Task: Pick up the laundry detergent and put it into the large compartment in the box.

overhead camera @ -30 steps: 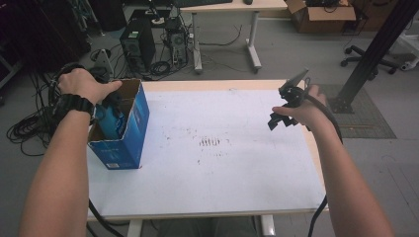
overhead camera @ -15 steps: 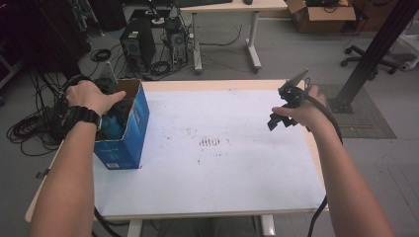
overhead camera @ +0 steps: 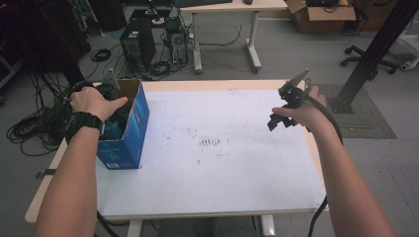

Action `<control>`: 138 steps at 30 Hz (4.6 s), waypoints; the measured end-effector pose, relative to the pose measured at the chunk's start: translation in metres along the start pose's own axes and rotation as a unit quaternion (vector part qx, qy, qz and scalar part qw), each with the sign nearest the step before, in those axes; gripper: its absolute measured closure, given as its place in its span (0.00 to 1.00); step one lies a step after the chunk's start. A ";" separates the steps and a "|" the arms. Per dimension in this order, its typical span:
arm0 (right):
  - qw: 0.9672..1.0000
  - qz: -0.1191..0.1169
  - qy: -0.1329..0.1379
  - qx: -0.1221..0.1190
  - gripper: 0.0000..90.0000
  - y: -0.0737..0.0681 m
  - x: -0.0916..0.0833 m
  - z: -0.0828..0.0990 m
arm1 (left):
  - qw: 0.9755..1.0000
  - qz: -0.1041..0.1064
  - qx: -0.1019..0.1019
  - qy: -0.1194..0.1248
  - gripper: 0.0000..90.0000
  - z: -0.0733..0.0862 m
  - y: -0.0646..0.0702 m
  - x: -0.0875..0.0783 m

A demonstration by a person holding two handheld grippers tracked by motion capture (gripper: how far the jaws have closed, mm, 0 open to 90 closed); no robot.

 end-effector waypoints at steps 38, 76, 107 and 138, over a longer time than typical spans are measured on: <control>1.000 -0.003 -0.002 0.000 0.11 0.003 0.004 0.003 | 1.000 0.004 -0.004 -0.001 0.34 0.001 -0.001 0.002; 1.000 -0.006 0.002 -0.003 0.11 0.001 -0.001 0.005 | 0.999 -0.017 0.010 0.027 0.31 0.018 0.017 -0.061; 1.000 -0.002 0.012 0.002 0.11 0.001 -0.013 0.014 | 0.994 -0.011 0.108 0.015 0.29 0.008 0.137 -0.062; 1.000 -0.006 0.017 -0.004 0.11 -0.004 -0.013 0.021 | 0.990 -0.009 0.139 0.005 0.15 0.010 0.181 -0.021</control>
Point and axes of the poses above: each handheld gripper's, and its own axes: x roughly forward along the jaws, z roughly out of its underside, y roughly to its right, the point moved 3 cm from there along x, roughly forward along the jaws, and after that the axes turned 15 degrees about -y, right-handed, at the moved point
